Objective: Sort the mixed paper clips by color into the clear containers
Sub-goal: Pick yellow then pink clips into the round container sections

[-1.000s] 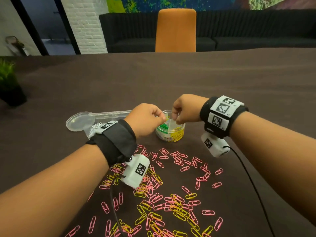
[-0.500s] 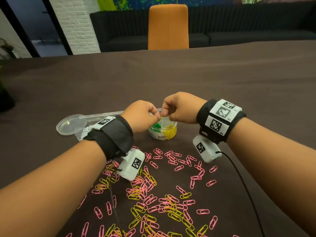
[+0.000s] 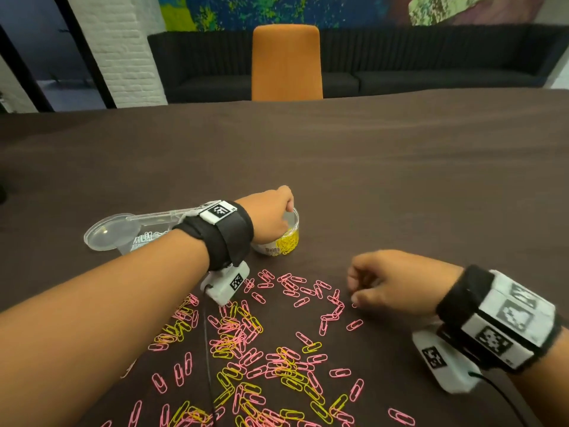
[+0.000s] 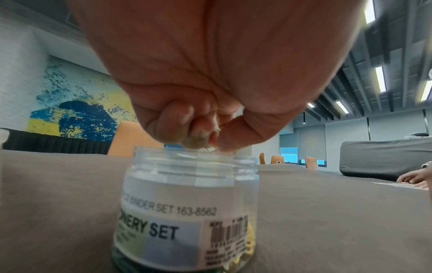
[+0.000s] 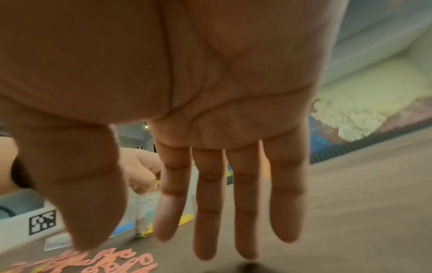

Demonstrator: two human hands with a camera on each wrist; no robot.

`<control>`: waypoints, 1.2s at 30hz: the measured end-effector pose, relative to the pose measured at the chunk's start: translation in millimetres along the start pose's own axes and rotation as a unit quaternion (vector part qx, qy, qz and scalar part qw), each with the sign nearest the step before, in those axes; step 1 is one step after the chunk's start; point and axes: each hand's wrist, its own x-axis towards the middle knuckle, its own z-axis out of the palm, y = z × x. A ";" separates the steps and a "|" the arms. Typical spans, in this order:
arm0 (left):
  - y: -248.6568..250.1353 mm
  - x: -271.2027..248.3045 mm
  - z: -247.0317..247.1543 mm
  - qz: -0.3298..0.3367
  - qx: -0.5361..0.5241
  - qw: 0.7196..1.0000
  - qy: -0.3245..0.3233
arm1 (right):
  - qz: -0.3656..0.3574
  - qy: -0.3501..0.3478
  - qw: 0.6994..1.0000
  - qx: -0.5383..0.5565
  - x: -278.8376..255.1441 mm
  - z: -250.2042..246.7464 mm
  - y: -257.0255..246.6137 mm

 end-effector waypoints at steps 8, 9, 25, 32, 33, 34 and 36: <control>-4.3 -3.9 -5.1 0.016 -0.002 1.000 0.001 | 0.044 -0.012 0.994 -0.103 -52.1 11.6 14.2; -6.1 -6.5 -8.0 0.021 0.000 1.000 0.013 | 0.038 -0.009 0.994 -0.099 -57.4 12.4 12.6; 37.2 -168.4 47.1 0.161 0.039 0.974 -0.157 | -0.026 -0.071 0.987 -0.141 -105.9 45.3 -32.6; 50.8 -177.5 61.4 0.165 0.079 0.976 -0.122 | -0.010 -0.085 0.992 -0.097 -119.5 54.6 -18.6; 52.2 -178.6 61.6 0.162 0.083 0.976 -0.121 | -0.017 -0.082 0.992 -0.094 -119.9 56.9 -17.9; 52.6 -179.6 61.4 0.160 0.084 0.976 -0.119 | -0.024 -0.081 0.992 -0.093 -120.3 59.4 -18.1; 51.2 -182.4 60.7 0.157 0.084 0.978 -0.112 | -0.040 -0.077 0.991 -0.106 -119.7 65.2 -19.4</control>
